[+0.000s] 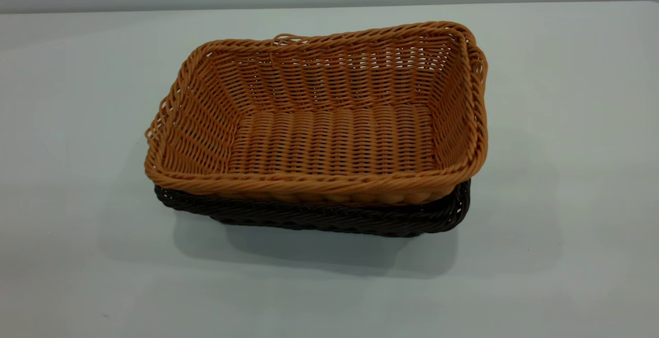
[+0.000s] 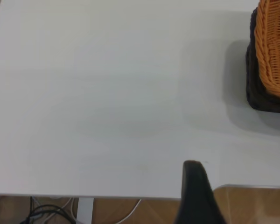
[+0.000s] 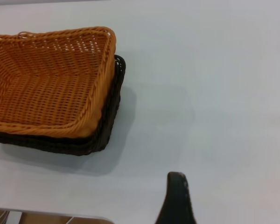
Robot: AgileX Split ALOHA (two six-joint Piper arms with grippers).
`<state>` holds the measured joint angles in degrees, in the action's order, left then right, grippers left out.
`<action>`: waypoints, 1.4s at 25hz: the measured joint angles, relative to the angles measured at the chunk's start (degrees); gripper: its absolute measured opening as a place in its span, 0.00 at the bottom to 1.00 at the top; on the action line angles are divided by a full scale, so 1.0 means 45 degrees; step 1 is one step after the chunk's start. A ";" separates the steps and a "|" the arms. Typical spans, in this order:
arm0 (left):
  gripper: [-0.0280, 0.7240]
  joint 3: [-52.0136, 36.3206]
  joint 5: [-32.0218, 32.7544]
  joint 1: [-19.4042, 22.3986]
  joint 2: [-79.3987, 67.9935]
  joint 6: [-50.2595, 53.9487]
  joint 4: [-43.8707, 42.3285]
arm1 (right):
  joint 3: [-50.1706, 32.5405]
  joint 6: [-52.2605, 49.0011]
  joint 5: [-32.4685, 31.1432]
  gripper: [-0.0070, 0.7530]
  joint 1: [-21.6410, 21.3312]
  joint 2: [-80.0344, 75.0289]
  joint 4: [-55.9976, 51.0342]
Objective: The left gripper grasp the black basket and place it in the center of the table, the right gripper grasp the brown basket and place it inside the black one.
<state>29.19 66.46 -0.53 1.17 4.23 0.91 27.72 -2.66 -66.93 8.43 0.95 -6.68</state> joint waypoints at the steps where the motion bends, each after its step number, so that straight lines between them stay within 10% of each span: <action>1: 0.60 0.0000 -0.0050 0.0000 0.0000 -0.0013 -0.0023 | 0.0000 0.0049 0.0064 0.68 0.0000 0.0000 -0.0060; 35: 0.60 -0.0329 -0.0481 0.0000 0.0011 -0.0648 -0.0201 | -0.0173 0.0954 0.0462 0.68 0.0000 0.0000 0.0146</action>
<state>27.70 64.29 -0.53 1.22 1.31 0.00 26.94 1.63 -64.85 8.43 0.95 -6.02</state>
